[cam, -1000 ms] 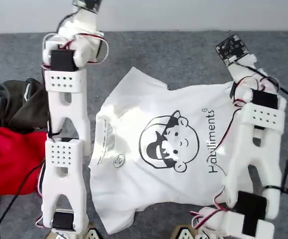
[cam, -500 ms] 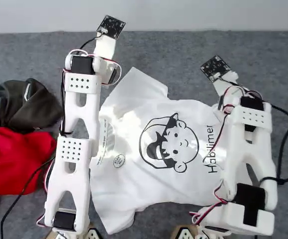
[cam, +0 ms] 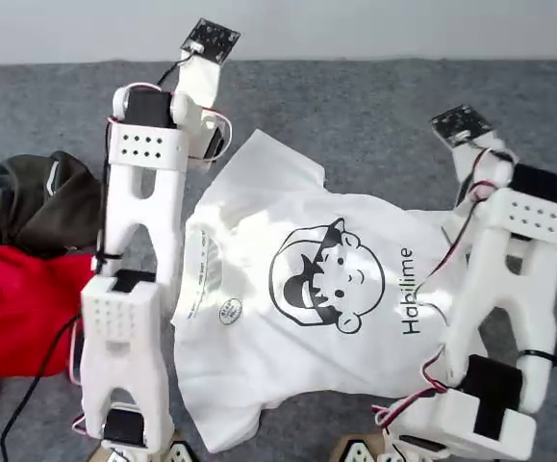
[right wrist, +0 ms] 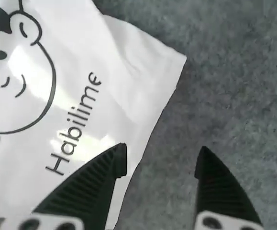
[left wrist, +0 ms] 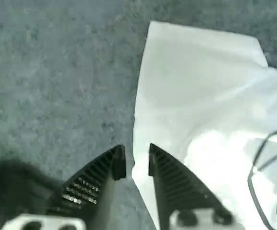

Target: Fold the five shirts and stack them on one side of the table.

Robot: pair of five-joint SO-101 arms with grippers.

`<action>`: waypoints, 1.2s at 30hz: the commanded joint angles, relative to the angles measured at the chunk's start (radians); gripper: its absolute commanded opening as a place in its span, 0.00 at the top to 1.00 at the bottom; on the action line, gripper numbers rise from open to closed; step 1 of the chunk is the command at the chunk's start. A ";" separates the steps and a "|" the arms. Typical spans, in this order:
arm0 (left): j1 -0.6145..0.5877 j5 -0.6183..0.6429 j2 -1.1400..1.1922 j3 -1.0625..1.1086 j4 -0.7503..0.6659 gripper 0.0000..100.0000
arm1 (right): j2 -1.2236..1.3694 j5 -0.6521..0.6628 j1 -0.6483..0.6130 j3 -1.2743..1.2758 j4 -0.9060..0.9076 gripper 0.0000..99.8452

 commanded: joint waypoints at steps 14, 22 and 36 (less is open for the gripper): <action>0.219 0.006 -0.640 0.992 0.021 0.86 | -0.070 -0.012 0.021 0.041 0.352 0.76; 0.238 0.008 -0.459 1.082 0.018 0.86 | -0.002 -0.015 -0.085 0.267 0.300 0.76; 0.064 0.006 0.083 0.650 0.020 0.86 | 0.366 -0.017 -0.131 0.021 0.061 0.76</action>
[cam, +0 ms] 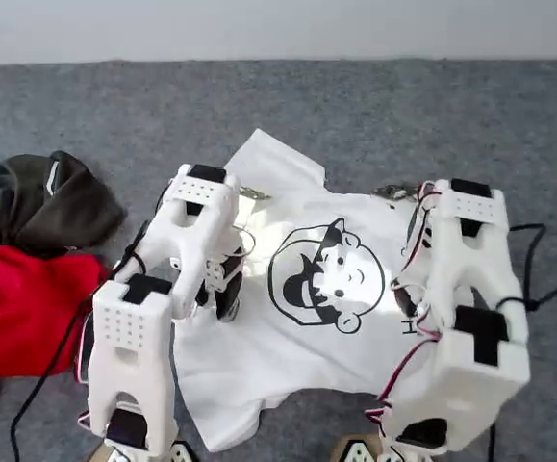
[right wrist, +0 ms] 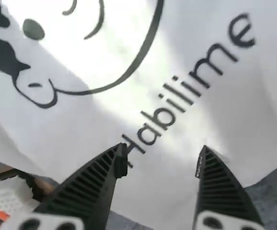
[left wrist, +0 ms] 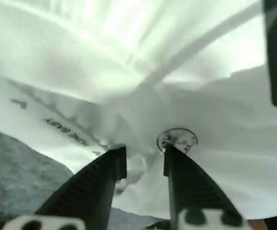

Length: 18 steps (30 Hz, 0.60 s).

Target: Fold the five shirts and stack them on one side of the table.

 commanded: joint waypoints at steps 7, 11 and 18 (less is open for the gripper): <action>-0.074 0.002 0.158 -0.377 0.008 0.86 | 0.160 -0.011 -0.012 -0.305 -0.016 0.76; -0.094 0.002 0.199 -0.513 0.008 0.86 | 0.216 -0.012 -0.018 -0.396 -0.016 0.76; -0.089 -0.051 0.196 -0.608 0.009 0.87 | 0.271 -0.115 -0.071 -0.575 -0.016 0.76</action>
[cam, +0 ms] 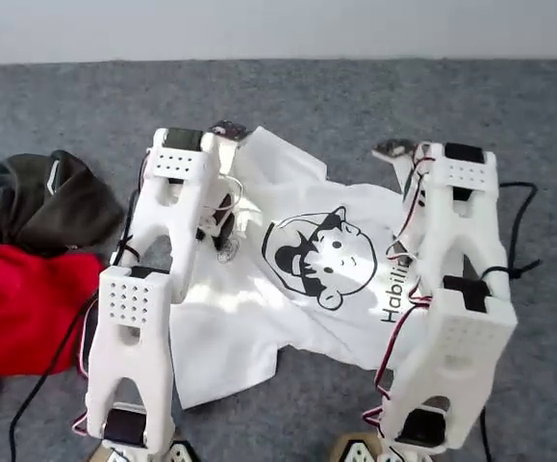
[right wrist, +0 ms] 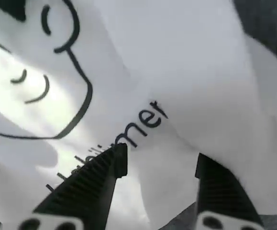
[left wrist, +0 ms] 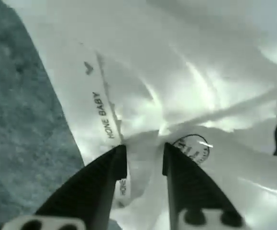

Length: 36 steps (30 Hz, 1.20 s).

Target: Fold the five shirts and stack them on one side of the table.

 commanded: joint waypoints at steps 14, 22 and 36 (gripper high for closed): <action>-0.002 -0.031 -0.397 0.209 0.017 0.87 | -0.087 -0.080 -0.056 -0.183 0.252 0.76; -0.002 -0.029 -0.577 0.423 0.015 0.87 | -0.070 -0.074 0.015 -0.146 0.209 0.76; -0.011 -0.026 -0.779 0.567 0.015 0.87 | 0.170 -0.081 -0.051 -0.325 -0.265 0.76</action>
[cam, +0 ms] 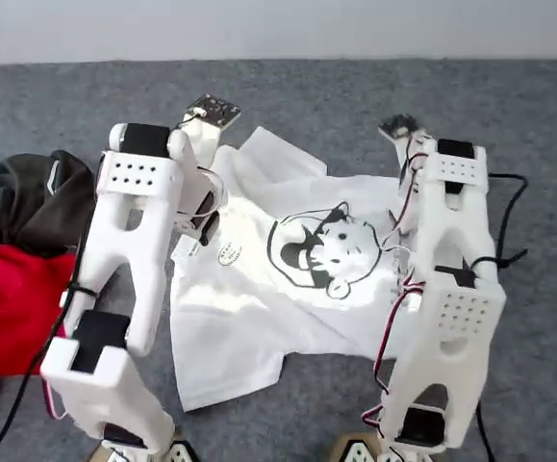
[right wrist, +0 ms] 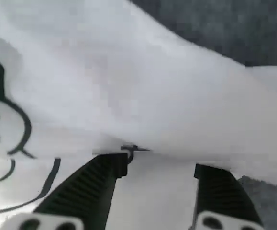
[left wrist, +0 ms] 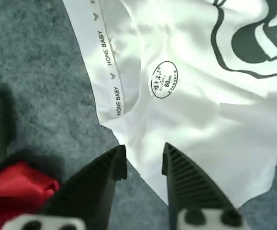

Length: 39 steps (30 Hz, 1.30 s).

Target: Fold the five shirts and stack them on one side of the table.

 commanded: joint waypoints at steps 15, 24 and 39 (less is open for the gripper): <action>-0.005 -0.005 -0.100 0.036 0.015 0.87 | -0.099 -0.009 -0.082 -0.364 0.466 0.76; -0.011 -0.005 -0.100 0.036 0.015 0.87 | -0.340 -0.068 -0.038 0.008 0.504 0.76; -0.011 -0.005 -0.100 0.036 0.015 0.87 | -0.825 0.385 0.145 0.779 0.438 0.76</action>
